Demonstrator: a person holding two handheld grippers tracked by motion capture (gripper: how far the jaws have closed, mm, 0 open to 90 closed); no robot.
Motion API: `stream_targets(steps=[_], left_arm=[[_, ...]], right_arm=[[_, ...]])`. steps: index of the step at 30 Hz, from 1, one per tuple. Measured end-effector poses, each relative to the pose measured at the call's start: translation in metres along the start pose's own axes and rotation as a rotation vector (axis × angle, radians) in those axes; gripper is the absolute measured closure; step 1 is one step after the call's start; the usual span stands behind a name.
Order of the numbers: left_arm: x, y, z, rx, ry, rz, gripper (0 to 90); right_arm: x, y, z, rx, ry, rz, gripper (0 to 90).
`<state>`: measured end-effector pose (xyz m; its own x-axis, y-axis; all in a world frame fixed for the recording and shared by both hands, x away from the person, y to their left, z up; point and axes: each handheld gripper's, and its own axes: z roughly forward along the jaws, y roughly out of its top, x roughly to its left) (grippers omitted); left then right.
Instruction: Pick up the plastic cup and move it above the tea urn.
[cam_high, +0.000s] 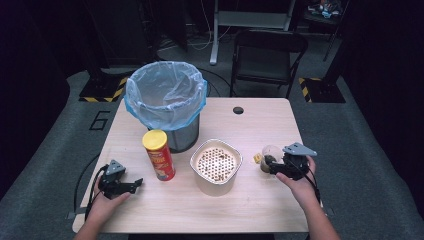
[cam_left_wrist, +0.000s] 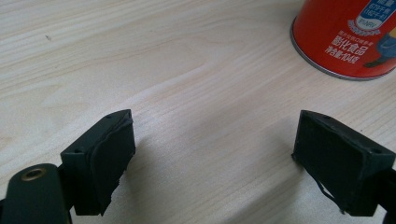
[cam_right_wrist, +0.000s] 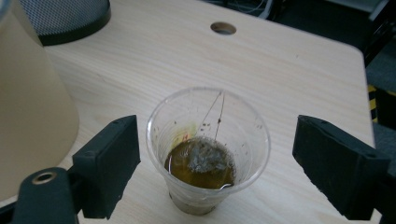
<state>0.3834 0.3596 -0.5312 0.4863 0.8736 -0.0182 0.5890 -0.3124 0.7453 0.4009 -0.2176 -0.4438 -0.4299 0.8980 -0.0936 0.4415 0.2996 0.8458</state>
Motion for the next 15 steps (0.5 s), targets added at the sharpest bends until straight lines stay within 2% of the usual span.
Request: stream_targets(steps=[4,8,10,11,12,13,15], left_arm=[[0.0,0.0,0.0,0.0,0.0,0.0,12.1],[0.0,0.0,0.0,0.0,0.0,-0.001,12.1],[0.0,0.0,0.0,-0.001,0.001,-0.002,12.1],[0.0,0.0,0.0,-0.001,0.001,-0.002,12.2],[0.0,0.0,0.0,-0.002,0.001,-0.004,12.2],[0.0,0.0,0.0,-0.002,0.001,-0.004,12.1],[0.0,0.0,0.0,-0.002,0.001,-0.004,12.2]], right_arm=[[0.009,0.017,-0.015,-0.041,0.013,-0.035,18.4],[0.033,0.04,-0.021,-0.068,0.098,-0.071,38.3],[0.044,0.051,-0.018,-0.061,0.144,-0.06,48.3],[0.044,0.051,-0.018,-0.061,0.144,-0.06,48.3],[0.051,0.057,-0.014,-0.048,0.179,-0.053,51.7],[0.06,0.065,-0.006,-0.032,0.224,-0.062,56.9],[0.065,0.071,0.004,-0.015,0.249,-0.078,61.0]])
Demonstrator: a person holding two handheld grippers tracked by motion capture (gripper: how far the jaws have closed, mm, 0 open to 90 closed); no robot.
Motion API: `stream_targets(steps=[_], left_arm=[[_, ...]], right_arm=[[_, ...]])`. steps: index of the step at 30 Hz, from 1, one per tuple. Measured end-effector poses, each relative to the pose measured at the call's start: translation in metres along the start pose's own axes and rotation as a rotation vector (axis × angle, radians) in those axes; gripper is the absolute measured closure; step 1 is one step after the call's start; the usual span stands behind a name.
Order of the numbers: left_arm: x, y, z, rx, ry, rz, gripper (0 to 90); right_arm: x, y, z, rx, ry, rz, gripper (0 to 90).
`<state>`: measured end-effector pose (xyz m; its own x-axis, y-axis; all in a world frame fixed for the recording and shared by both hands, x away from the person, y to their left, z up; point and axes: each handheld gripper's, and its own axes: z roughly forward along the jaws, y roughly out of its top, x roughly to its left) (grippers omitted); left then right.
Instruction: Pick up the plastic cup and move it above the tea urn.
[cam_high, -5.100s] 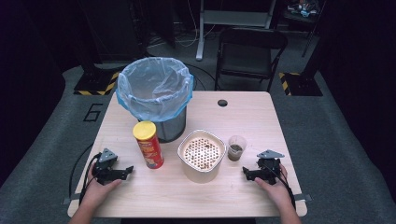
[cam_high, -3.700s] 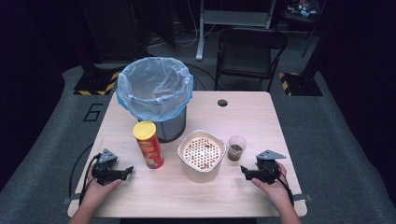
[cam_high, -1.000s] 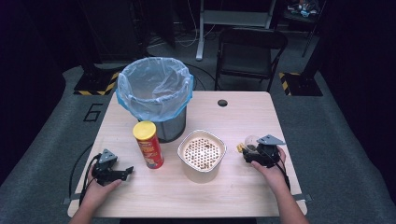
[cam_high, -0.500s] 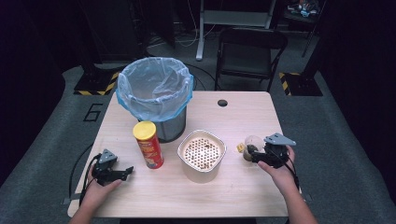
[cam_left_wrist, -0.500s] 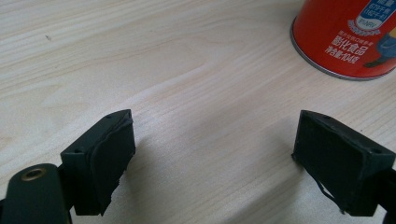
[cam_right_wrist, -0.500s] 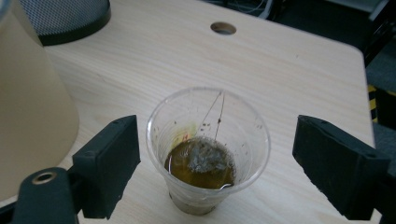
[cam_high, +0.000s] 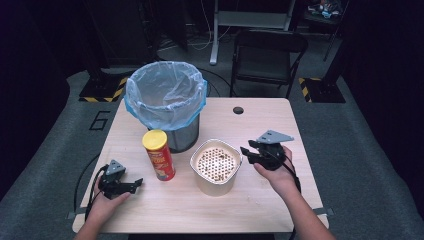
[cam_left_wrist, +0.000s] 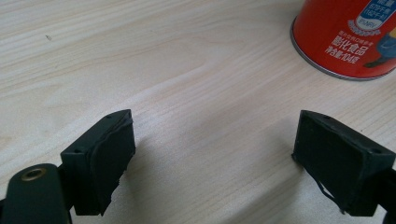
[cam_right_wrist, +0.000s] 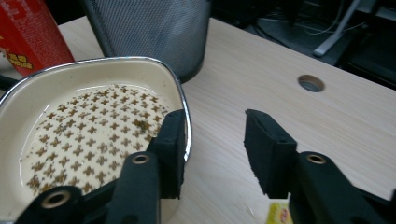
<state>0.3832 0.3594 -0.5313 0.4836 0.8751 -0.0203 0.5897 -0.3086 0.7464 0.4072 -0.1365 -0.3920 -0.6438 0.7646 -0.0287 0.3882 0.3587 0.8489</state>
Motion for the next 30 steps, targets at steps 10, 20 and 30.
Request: stream_targets(steps=[10,20,30], left_arm=[[0.0,0.0,0.0,0.002,-0.003,-0.002,12.2],[0.0,0.0,0.0,0.002,-0.003,-0.002,12.2],[0.0,0.0,0.0,0.002,-0.003,-0.002,12.2]], right_arm=[[0.001,0.006,0.047,0.069,0.085,0.024,72.9],[0.0,0.002,0.045,0.11,0.134,0.012,83.9],[0.004,-0.018,0.014,0.102,0.143,0.027,84.1]])
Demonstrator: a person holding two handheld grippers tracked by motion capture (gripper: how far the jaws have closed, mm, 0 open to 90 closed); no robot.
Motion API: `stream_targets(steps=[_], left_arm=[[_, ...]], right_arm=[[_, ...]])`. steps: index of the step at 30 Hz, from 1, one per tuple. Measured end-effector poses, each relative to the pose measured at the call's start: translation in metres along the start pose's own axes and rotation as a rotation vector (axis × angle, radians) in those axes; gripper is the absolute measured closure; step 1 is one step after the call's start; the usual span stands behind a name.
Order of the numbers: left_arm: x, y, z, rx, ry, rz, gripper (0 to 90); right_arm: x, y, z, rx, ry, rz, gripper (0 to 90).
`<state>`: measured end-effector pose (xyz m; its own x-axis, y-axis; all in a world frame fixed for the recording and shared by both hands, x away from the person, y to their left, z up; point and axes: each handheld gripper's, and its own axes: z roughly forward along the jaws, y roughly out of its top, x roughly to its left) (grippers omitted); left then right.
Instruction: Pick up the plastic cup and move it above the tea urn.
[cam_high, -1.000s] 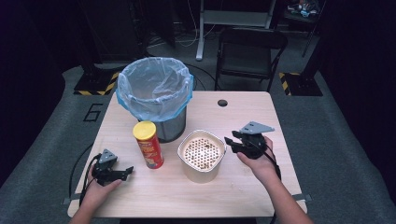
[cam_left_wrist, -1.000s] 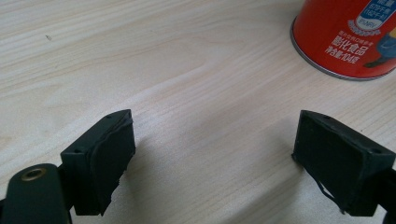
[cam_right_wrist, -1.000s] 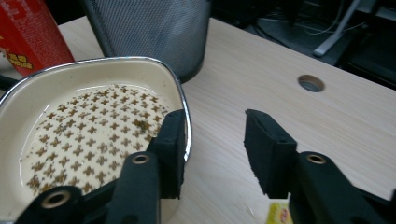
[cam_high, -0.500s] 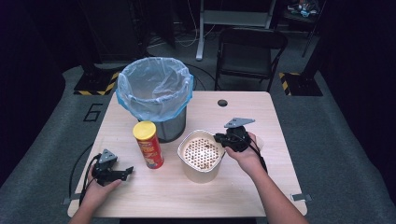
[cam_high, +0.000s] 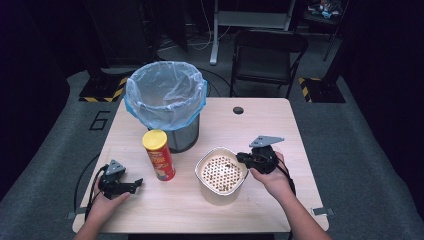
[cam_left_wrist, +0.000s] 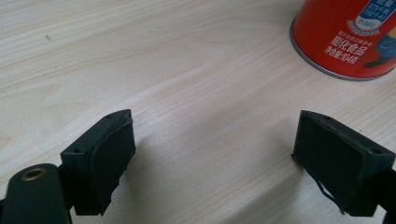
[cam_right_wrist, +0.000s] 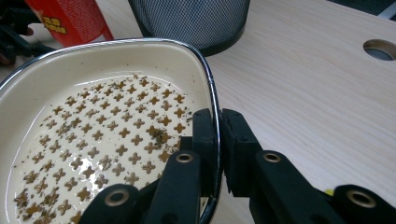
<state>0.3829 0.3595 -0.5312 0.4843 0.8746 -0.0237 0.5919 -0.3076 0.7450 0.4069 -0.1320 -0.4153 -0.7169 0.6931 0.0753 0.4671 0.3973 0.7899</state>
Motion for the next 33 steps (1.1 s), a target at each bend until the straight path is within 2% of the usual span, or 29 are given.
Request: stream_targets(steps=[6,8,10,12,14,15,16,18,19,20,21,22,25,29,30,33], left_arm=[[0.0,0.0,0.0,0.002,0.001,0.002,12.1],[0.0,0.0,0.0,0.001,0.001,0.0,12.1],[0.0,0.0,0.0,0.002,0.001,0.001,12.1],[0.0,0.0,0.0,0.002,0.001,0.002,12.1],[0.0,0.0,0.0,0.002,0.001,0.001,12.1],[0.0,0.0,0.0,0.002,0.001,0.002,12.1],[0.0,0.0,0.0,0.002,0.001,0.002,12.1],[0.0,0.0,0.0,0.001,0.002,0.002,12.1],[0.0,0.0,0.0,0.001,0.002,0.002,12.1],[0.0,0.0,0.0,0.002,0.001,0.002,12.1],[0.0,0.0,0.0,0.002,0.001,0.002,12.1],[0.0,0.0,0.0,0.002,0.001,0.002,12.1],[0.0,0.0,0.0,0.001,0.001,0.002,12.1],[0.0,0.0,0.0,0.001,0.001,0.001,12.1],[0.0,0.0,0.0,0.001,0.001,0.001,12.1],[0.0,0.0,0.0,0.002,0.001,0.002,12.1]], right_arm=[[0.005,-0.012,-0.015,-0.001,0.012,0.009,83.3],[0.006,-0.013,-0.019,-0.016,0.003,0.007,67.0],[0.006,-0.013,-0.026,-0.057,-0.022,0.025,51.0],[0.004,-0.011,-0.033,-0.093,-0.051,0.028,41.6],[-0.001,-0.01,-0.04,-0.116,-0.099,0.024,36.7],[-0.007,-0.011,-0.044,-0.126,-0.141,0.022,33.1],[-0.012,-0.012,-0.046,-0.131,-0.169,0.024,31.4],[-0.024,-0.016,-0.048,-0.127,-0.185,0.049,28.8],[-0.024,-0.016,-0.048,-0.127,-0.185,0.049,28.8],[-0.036,-0.021,-0.047,-0.107,-0.21,0.081,26.7],[-0.036,-0.021,-0.047,-0.107,-0.21,0.081,26.7],[-0.047,-0.028,-0.045,-0.094,-0.247,0.099,25.5],[-0.059,-0.037,-0.042,-0.079,-0.275,0.122,23.0],[-0.067,-0.043,-0.038,-0.062,-0.282,0.137,21.4],[-0.071,-0.047,-0.034,-0.042,-0.286,0.142,20.8],[-0.071,-0.053,-0.028,-0.022,-0.293,0.135,19.9]])
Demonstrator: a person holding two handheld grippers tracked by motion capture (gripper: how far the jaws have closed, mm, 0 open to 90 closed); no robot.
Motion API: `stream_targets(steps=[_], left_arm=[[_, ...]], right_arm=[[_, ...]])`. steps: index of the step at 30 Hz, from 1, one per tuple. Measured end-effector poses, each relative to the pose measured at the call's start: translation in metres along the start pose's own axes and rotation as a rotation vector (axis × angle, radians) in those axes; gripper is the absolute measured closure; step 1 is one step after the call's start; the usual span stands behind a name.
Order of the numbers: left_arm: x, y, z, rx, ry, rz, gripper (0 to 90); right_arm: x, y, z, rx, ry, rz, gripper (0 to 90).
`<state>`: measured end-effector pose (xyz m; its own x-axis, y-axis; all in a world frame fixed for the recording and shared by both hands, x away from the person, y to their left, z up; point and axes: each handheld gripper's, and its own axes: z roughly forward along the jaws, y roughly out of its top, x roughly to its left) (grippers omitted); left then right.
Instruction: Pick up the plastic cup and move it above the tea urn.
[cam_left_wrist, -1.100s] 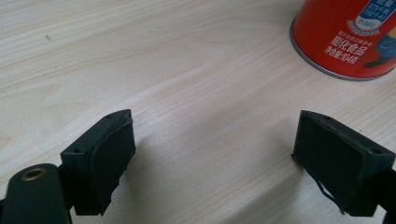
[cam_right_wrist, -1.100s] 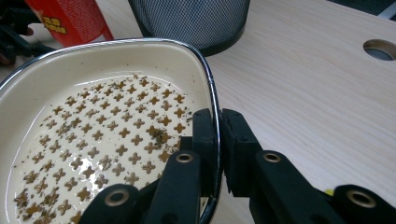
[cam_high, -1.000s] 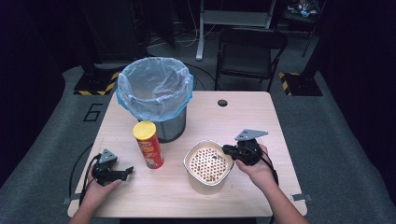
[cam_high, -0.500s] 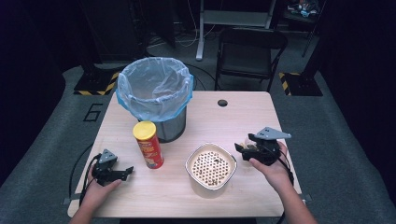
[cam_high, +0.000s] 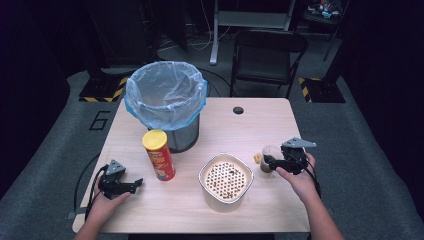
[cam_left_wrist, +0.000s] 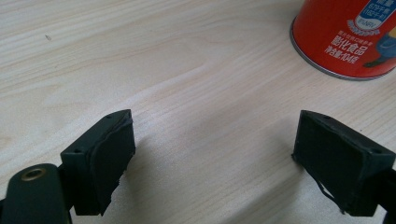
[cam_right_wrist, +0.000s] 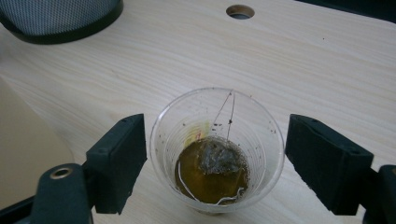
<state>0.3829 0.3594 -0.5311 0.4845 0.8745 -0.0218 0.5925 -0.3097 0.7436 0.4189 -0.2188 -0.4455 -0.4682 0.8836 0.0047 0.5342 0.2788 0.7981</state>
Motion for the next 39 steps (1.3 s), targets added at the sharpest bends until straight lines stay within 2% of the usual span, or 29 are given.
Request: stream_targets(steps=[5,8,9,11,13,18,23,28,33,36,39], left_arm=[[0.0,0.0,0.0,0.0,0.0,0.0,12.1],[0.0,0.0,0.0,0.0,0.0,0.0,12.1],[0.0,0.0,0.0,-0.002,0.001,0.0,12.1],[0.0,0.0,0.0,0.0,0.0,0.001,12.2],[0.0,0.0,0.0,0.0,0.0,0.0,12.1],[0.0,0.0,0.0,0.0,0.0,0.0,12.1],[0.0,0.0,0.0,-0.003,0.001,0.0,12.1],[0.0,0.0,0.0,0.0,0.0,0.0,12.1],[0.0,0.0,0.0,0.0,0.0,0.0,12.1],[0.0,0.0,0.0,-0.001,0.0,-0.001,12.2],[0.0,0.0,0.0,0.0,0.0,0.0,12.1]], right_arm=[[0.0,-0.007,0.008,0.019,-0.015,-0.011,19.9],[-0.002,-0.008,0.01,0.016,-0.005,0.004,20.1],[-0.005,-0.007,0.011,0.02,0.018,0.035,20.3],[-0.006,-0.007,0.012,0.016,0.027,0.044,20.3],[-0.005,-0.008,0.012,0.013,0.024,0.042,20.3],[0.0,-0.01,0.012,0.004,-0.006,0.004,17.9],[0.0,-0.014,0.02,0.045,-0.001,-0.006,16.6],[0.0,-0.016,0.025,0.053,-0.007,-0.014,16.6],[0.0,-0.018,0.032,0.061,-0.011,-0.008,19.0],[0.0,-0.018,0.035,0.051,-0.011,-0.009,28.2],[-0.001,-0.017,0.035,0.051,-0.003,-0.009,29.6]])
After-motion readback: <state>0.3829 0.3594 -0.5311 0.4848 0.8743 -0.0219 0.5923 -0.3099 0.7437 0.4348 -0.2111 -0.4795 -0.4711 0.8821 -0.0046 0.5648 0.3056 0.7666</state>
